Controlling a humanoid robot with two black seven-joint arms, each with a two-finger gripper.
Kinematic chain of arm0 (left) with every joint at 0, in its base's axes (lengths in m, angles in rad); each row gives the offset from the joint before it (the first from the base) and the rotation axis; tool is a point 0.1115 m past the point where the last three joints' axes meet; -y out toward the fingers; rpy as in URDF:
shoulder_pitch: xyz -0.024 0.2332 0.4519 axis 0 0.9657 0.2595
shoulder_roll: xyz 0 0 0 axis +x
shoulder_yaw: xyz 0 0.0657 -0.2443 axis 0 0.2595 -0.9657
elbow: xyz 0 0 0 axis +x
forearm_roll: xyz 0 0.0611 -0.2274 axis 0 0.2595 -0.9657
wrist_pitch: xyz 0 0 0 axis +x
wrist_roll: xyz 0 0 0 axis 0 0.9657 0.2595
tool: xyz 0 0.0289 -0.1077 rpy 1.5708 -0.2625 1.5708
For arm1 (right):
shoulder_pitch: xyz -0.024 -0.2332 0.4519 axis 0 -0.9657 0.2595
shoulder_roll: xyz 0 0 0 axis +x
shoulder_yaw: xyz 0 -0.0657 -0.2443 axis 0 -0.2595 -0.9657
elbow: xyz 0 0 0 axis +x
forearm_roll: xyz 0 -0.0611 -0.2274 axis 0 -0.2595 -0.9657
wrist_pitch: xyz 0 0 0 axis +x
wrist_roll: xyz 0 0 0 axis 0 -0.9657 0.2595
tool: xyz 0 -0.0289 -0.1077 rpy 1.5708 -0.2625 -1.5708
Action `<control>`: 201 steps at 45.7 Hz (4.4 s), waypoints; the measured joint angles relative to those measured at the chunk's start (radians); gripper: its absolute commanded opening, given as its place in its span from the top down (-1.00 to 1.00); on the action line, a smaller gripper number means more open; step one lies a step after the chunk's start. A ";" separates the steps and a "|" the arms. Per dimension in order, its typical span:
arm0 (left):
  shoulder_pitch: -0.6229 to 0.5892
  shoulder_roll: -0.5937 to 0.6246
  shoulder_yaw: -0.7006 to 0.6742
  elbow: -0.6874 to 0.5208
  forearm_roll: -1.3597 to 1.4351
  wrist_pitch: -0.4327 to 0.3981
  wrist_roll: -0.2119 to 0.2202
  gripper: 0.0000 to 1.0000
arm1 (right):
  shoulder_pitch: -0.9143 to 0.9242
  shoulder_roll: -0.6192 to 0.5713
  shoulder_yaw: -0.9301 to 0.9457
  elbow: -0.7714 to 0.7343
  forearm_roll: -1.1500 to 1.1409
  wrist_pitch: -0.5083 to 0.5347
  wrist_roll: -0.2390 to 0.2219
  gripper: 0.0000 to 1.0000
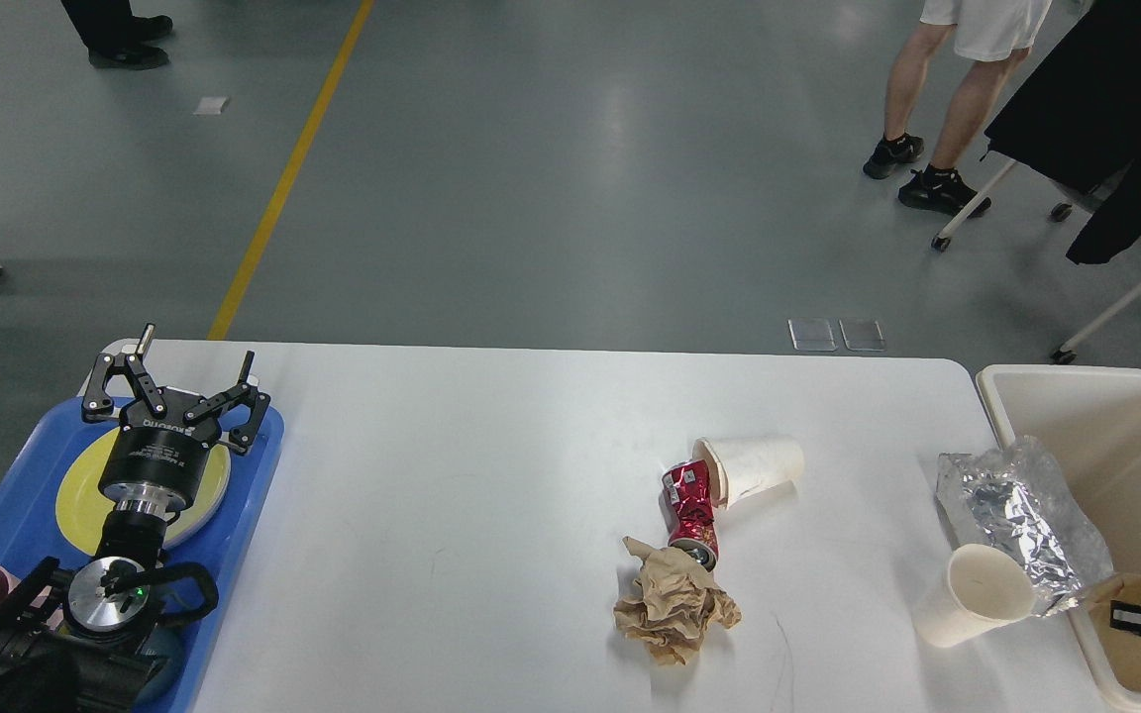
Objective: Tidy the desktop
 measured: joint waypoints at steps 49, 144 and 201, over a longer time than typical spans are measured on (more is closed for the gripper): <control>0.000 0.000 0.000 0.000 0.000 0.000 0.000 -0.93 | -0.027 0.047 0.013 0.005 0.006 -0.112 -0.002 -1.00; 0.000 0.001 0.000 0.001 0.000 0.003 0.000 -0.93 | 1.802 0.063 -0.462 1.324 0.000 0.622 -0.038 -1.00; 0.000 0.000 0.000 -0.001 0.000 -0.001 0.000 -0.93 | 0.544 0.183 -0.255 0.396 -0.205 0.098 0.076 -0.99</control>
